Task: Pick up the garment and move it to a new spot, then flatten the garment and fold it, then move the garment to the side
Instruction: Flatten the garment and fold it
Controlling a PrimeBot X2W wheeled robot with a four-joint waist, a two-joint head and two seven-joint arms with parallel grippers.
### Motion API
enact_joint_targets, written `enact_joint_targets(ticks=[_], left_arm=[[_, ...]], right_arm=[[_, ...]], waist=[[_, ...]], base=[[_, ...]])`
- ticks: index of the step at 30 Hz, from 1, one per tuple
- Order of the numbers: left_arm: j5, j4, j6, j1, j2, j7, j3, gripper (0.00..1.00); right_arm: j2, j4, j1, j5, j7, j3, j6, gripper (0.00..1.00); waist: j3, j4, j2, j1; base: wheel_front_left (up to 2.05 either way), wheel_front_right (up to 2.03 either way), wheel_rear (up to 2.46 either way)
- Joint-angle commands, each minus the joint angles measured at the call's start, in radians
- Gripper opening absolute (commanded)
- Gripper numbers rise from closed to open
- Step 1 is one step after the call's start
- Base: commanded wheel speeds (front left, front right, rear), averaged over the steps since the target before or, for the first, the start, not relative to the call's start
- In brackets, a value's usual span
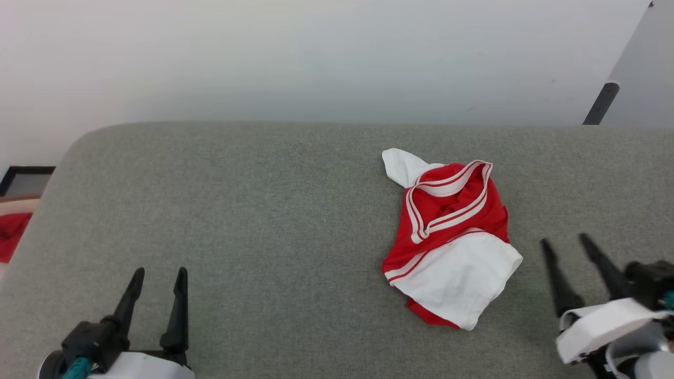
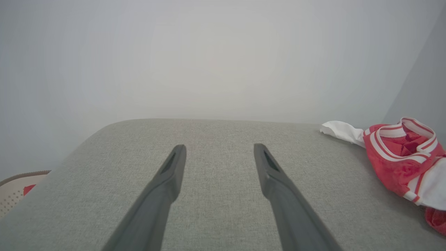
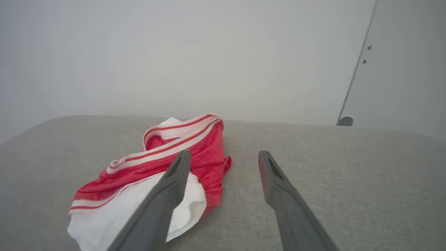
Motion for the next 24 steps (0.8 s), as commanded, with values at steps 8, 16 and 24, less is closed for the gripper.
enact_joint_targets(ticks=[8, 16, 24], left_arm=[[0.011, -0.007, -0.011, -0.017, -0.024, 0.000, 0.013, 1.00], [0.023, 0.000, -0.022, -0.042, -0.067, 0.000, 0.020, 1.00], [0.041, 0.014, -0.037, -0.074, -0.105, 0.000, 0.024, 1.00]], right_arm=[[-0.191, -0.075, -0.037, 0.114, 0.375, 0.263, 0.000, 1.00], [-0.279, -0.200, -0.033, 0.253, 0.708, 0.248, 0.000, 1.00], [-0.212, -0.289, -0.046, 0.217, 0.860, 0.146, 0.000, 1.00]], waist=[[0.043, 0.021, 0.0000, 0.0000], [0.091, 0.051, 0.0000, 0.0000], [0.140, 0.077, 0.0000, 0.0000]], base=[[0.00, 0.00, 0.00], [0.00, 0.00, 0.00], [0.00, 0.00, 0.00]])
